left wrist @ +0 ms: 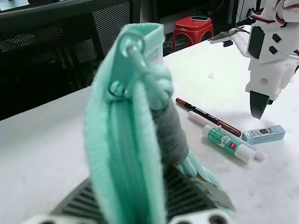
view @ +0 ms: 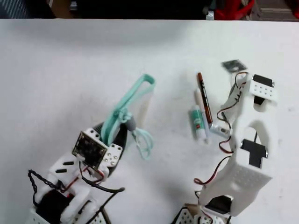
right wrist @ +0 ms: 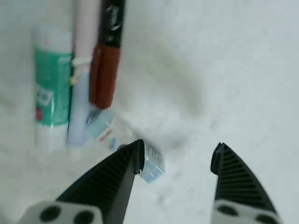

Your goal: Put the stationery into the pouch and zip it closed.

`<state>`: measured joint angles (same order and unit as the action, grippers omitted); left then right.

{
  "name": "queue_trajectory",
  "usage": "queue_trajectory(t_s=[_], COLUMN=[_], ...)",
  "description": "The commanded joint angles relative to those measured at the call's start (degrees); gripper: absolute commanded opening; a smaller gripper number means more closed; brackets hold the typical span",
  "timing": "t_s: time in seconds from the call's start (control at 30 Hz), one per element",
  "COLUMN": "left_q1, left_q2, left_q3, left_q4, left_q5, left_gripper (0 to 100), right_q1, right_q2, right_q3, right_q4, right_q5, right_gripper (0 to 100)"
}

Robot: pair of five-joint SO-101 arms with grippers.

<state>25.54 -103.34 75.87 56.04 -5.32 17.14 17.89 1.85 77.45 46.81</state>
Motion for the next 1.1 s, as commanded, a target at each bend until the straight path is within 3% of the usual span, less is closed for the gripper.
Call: queue_trajectory(t_s=[0.0, 0.3, 0.6, 0.7, 0.8, 1.07], left_q1=[-0.40, -0.40, -0.40, -0.40, -0.40, -0.40], left_q2=[0.84, 0.84, 0.84, 0.84, 0.84, 0.84], left_q3=[0.44, 0.44, 0.44, 0.44, 0.44, 0.44], left_q4=[-0.26, -0.53, -0.53, -0.53, -0.53, -0.53], left_q5=[-0.18, -0.35, -0.44, -0.44, -0.44, -0.44], left_gripper=[2, 2, 2, 2, 2, 2], right_q1=[1.36, 0.57, -0.57, -0.57, -0.48, -0.31], right_q2=[-7.52, -7.34, -0.57, 1.19, 1.89, -4.18], right_q3=[0.79, 12.40, 13.19, 13.27, 13.27, 13.27], right_q4=[2.51, -7.34, -11.65, -12.79, -10.59, -4.35], right_q5=[14.51, 28.22, 28.31, 28.40, 28.57, 28.66], right_gripper=[23.3, 23.1, 22.1, 14.6, 9.2, 9.1])
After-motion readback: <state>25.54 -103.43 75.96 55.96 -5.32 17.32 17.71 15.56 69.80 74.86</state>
